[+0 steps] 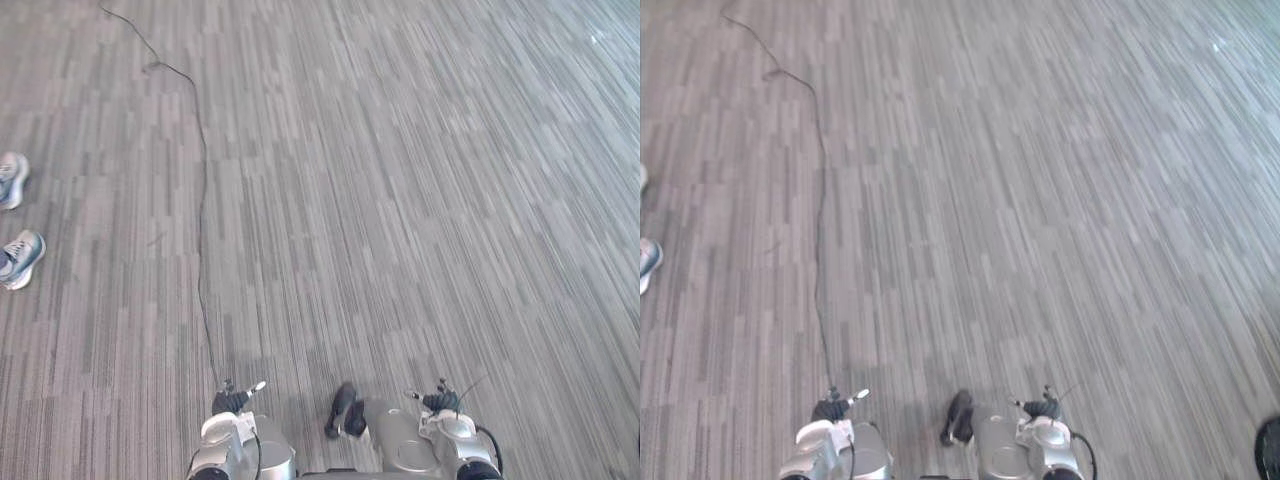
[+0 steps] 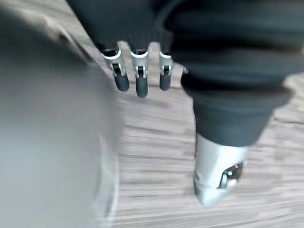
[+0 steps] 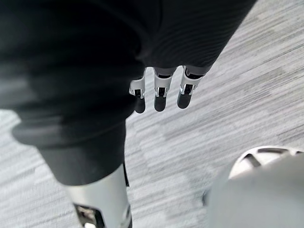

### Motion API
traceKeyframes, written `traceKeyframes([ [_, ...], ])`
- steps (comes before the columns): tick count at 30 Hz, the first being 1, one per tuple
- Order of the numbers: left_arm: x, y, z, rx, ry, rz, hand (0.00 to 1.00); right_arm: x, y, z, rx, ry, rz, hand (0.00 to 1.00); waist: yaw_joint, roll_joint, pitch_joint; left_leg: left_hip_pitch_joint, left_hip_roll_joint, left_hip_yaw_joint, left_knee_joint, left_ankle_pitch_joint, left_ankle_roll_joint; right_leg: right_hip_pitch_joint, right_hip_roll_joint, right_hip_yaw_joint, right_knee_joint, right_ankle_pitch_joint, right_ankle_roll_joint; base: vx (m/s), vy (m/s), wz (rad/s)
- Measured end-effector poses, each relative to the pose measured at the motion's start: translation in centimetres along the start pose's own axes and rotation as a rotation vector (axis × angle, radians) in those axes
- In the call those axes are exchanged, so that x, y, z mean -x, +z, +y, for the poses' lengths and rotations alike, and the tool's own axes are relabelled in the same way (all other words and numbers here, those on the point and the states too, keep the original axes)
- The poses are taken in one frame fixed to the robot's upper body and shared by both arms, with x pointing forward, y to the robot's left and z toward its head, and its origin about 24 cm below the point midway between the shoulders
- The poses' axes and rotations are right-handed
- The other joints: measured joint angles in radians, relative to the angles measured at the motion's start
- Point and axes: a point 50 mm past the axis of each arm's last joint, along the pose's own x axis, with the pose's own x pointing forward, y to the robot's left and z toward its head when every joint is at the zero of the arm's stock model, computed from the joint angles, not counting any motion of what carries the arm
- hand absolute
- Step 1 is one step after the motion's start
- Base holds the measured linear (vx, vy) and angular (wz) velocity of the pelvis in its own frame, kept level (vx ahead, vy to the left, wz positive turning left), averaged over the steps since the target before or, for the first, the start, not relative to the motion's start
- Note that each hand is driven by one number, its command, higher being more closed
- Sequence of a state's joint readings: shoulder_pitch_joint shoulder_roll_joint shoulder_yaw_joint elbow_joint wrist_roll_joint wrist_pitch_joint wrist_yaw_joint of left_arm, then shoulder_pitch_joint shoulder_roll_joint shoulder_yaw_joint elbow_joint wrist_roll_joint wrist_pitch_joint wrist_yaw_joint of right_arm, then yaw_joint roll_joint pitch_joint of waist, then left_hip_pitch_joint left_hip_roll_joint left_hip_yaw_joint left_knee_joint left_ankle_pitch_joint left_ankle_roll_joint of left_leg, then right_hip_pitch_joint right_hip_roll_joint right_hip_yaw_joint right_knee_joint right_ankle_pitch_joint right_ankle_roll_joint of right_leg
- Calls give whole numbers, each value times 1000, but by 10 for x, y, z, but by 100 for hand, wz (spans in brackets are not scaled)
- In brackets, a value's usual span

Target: Pick up cushions and gather them together orderly.

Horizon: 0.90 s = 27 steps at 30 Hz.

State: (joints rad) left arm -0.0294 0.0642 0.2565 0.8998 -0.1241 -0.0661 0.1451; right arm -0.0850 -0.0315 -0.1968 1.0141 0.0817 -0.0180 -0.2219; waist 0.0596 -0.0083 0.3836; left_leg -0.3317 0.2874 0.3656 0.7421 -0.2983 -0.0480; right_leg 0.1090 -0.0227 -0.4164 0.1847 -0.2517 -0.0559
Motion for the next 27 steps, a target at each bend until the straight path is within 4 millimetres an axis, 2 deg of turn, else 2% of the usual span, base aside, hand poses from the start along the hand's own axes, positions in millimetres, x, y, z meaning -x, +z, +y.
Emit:
traceKeyframes([
  [1,0,2,2,6,8,-13,0,-1,1,6,-19,12,11,0,14,-14,7,-32,-70,-37,-218,61,-10,44,-23,31,-32,-8,15,589,132,-92],
  [2,1,-1,4,5,13,-4,0,0,0,8,-34,13,19,0,28,-16,7,-34,-127,-88,-418,159,-28,89,-35,67,-65,-20,49,704,222,-104],
  [3,2,-5,6,1,18,9,0,0,-2,7,-34,11,24,0,45,-23,7,-34,-146,-125,-473,247,-43,113,-37,102,-88,-26,61,620,250,-127],
  [4,3,-12,12,-4,35,32,0,2,-8,15,-37,30,43,0,64,-40,-3,-16,-177,-160,-453,340,9,149,-51,162,-115,-28,67,631,253,-92],
  [5,2,-10,21,-15,55,29,0,6,-13,24,-55,50,60,0,58,-77,-19,-35,-187,-150,-392,273,42,141,-88,186,-94,-15,65,675,273,-70],
  [6,1,-10,24,-16,61,29,0,7,-16,26,-60,54,67,0,54,-90,-24,-45,-181,-135,-330,236,72,117,-109,203,-43,-5,85,661,273,-32],
  [7,2,-11,27,-10,70,33,0,10,-22,26,-62,55,79,0,61,-101,-30,-34,-171,-107,-268,172,83,96,-124,230,52,-5,93,776,327,-67],
  [8,2,-14,30,-11,80,46,0,11,-26,24,-67,53,83,0,69,-111,-34,18,-162,-63,-236,103,88,20,-169,240,273,16,129,706,295,-102],
  [9,3,-19,33,-19,87,70,0,11,-21,24,-72,56,55,0,60,-108,-32,108,-161,-34,-241,47,85,-106,-237,220,598,70,183,548,223,-92],
  [11,3,-20,32,-43,80,82,0,10,-13,24,-75,60,19,0,36,-100,-29,208,-160,-12,-268,23,82,-181,-288,150,795,54,162,453,120,-48],
  [12,3,-19,27,-60,59,78,0,10,-10,24,-75,67,5,0,25,-90,-28,294,-150,16,-318,19,83,-235,-313,41,834,26,114,497,65,-41],
  [13,3,-18,23,-62,46,70,0,10,-8,25,-76,70,-5,0,25,-83,-32,345,-138,32,-356,10,74,-272,-311,-21,813,8,87,587,64,-58],
  [15,1,-15,15,-73,22,65,0,8,1,27,-58,80,-30,0,19,-80,-35,450,-126,84,-459,-7,46,-391,-266,-123,586,-4,75,450,47,-63],
  [16,1,-17,13,-74,17,77,0,6,3,26,-46,79,-31,0,15,-80,-35,488,-128,108,-498,-6,44,-418,-233,-150,452,22,69,516,28,-61],
  [17,2,-22,10,-75,11,96,0,4,6,23,-35,73,-31,0,1,-77,-34,541,-133,136,-543,-4,41,-445,-186,-184,244,96,60,642,5,-47],
  [19,3,-27,8,-95,3,117,0,2,0,11,-16,46,-12,0,-16,-86,-36,626,-177,152,-599,2,25,-469,-142,-203,29,201,43,724,-65,-21],
  [20,5,-31,10,-115,3,122,0,2,-4,4,-28,30,1,0,-23,-100,-44,689,-204,144,-616,0,-9,-468,-130,-163,2,255,-27,526,-85,-4],
  [21,6,-33,9,-121,-2,129,0,1,-1,2,-21,29,-11,0,-36,-77,-45,721,-197,140,-618,-1,-29,-472,-119,-142,51,315,-80,679,-122,-23],
  [22,8,-37,5,-142,-22,138,0,-1,4,-6,-15,20,-29,0,-40,-33,-64,711,-141,135,-537,7,-44,-500,-111,-132,158,283,-107,535,-100,-35],
  [23,9,-38,2,-148,-33,139,0,-1,6,-6,-43,17,-34,0,-45,-3,-66,656,-75,98,-352,32,-78,-485,-86,-139,197,222,-112,804,-170,-43],
  [24,9,-40,0,-146,-41,142,0,-1,6,-6,-48,14,-35,0,-48,17,-66,607,-23,66,-208,80,-85,-461,-61,-142,204,192,-116,671,-165,-44],
  [25,11,-43,-1,-118,-36,154,0,0,5,-10,-55,1,-33,0,-51,46,-66,518,57,12,38,204,-34,-410,-13,-128,202,148,-127,808,-136,-60],
  [26,12,-43,-5,-82,-36,153,0,1,2,-10,-54,-1,-23,0,-49,52,-61,450,116,0,249,189,-39,-348,28,-97,197,101,-130,664,-72,-70],
  [27,11,-39,-6,-67,-34,135,0,1,-1,-8,-52,2,-12,0,-46,46,-57,409,142,1,354,157,-47,-297,45,-74,193,74,-129,641,-22,-72],
])
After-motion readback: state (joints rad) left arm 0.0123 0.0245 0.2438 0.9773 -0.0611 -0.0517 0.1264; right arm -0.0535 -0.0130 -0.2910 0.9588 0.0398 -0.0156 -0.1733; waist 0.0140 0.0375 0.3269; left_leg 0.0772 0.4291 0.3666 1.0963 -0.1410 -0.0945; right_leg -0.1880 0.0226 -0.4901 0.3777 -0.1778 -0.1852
